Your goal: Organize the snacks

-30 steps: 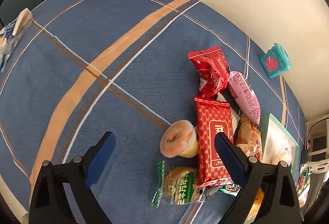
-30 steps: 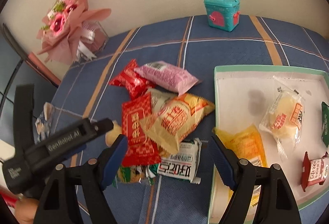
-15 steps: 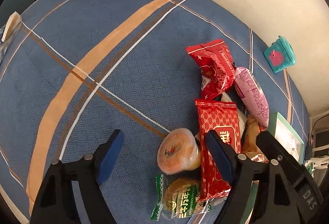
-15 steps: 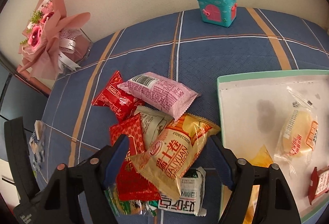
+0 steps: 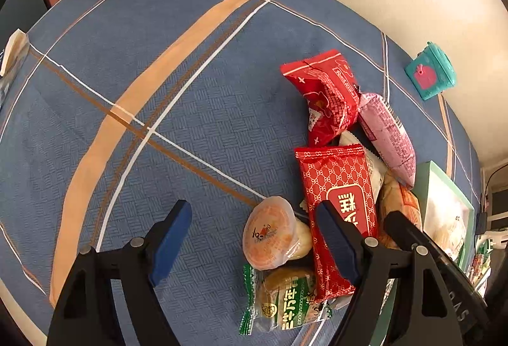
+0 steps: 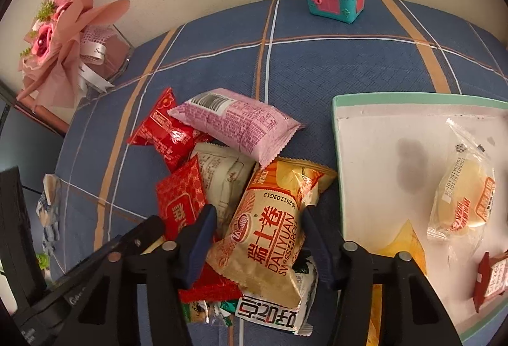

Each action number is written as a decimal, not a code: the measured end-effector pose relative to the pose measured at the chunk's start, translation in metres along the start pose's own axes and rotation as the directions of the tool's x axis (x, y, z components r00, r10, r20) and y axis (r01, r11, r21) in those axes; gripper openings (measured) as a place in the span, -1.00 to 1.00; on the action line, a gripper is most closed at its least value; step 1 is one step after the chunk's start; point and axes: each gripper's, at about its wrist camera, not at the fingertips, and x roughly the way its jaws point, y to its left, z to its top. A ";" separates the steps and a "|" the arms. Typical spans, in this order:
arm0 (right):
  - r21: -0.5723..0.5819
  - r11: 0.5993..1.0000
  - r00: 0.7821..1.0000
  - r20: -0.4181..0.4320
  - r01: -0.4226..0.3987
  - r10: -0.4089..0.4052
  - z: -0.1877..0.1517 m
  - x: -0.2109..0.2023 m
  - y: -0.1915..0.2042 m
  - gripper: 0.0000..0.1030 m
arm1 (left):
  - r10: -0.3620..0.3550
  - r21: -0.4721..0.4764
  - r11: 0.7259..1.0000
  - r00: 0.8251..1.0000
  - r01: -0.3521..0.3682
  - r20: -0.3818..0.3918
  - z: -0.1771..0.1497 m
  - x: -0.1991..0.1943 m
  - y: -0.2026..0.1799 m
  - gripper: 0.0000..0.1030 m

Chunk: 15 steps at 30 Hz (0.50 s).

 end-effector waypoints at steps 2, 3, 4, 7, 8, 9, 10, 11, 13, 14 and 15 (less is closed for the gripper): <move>-0.002 1.000 1.000 -0.005 0.001 -0.001 -0.003 -0.001 -0.001 -0.03 | -0.003 0.009 1.000 1.000 0.004 -0.007 -0.001 0.002 -0.003 0.57; 0.003 1.000 1.000 -0.006 -0.003 0.003 -0.005 -0.003 -0.003 -0.07 | -0.003 0.015 1.000 1.000 0.003 -0.009 -0.001 0.002 -0.004 0.57; 0.004 1.000 1.000 -0.008 -0.005 0.005 -0.006 -0.004 -0.004 -0.10 | -0.001 0.023 1.000 1.000 0.001 -0.009 -0.002 0.002 -0.006 0.57; -0.006 1.000 1.000 -0.011 -0.008 0.008 -0.010 -0.007 -0.006 -0.13 | 0.004 0.035 0.999 1.000 -0.004 -0.010 -0.005 0.003 -0.011 0.57; -0.009 1.000 1.000 -0.011 -0.010 0.010 -0.011 -0.008 -0.007 -0.13 | 0.011 0.028 1.000 1.000 -0.011 -0.009 -0.005 0.001 -0.009 0.57; -0.008 1.000 1.000 -0.012 -0.012 0.012 -0.013 -0.009 -0.007 -0.13 | 0.018 0.021 1.000 1.000 -0.018 -0.008 -0.005 -0.001 -0.006 0.57; -0.006 1.000 1.000 -0.014 -0.015 0.015 -0.015 -0.010 -0.008 -0.13 | 0.027 0.013 1.000 1.000 -0.027 -0.010 -0.005 0.000 -0.003 0.57; -0.007 1.000 1.000 -0.016 -0.017 0.017 -0.016 -0.010 -0.008 -0.14 | 0.029 0.002 1.000 1.000 -0.029 -0.011 -0.005 0.000 0.002 0.58; -0.011 1.000 1.000 -0.016 -0.017 0.017 -0.017 -0.011 -0.008 -0.14 | 0.019 -0.023 1.000 1.000 -0.019 -0.013 -0.004 -0.001 0.009 0.58; -0.013 1.000 1.000 -0.017 -0.017 0.017 -0.017 -0.010 -0.008 -0.14 | 0.025 -0.036 0.999 1.000 -0.026 -0.007 -0.004 -0.002 0.012 0.58; -0.013 1.000 1.000 -0.017 -0.017 0.017 -0.018 -0.010 -0.008 -0.14 | 0.034 -0.045 0.998 0.999 -0.034 -0.004 -0.003 -0.003 0.015 0.58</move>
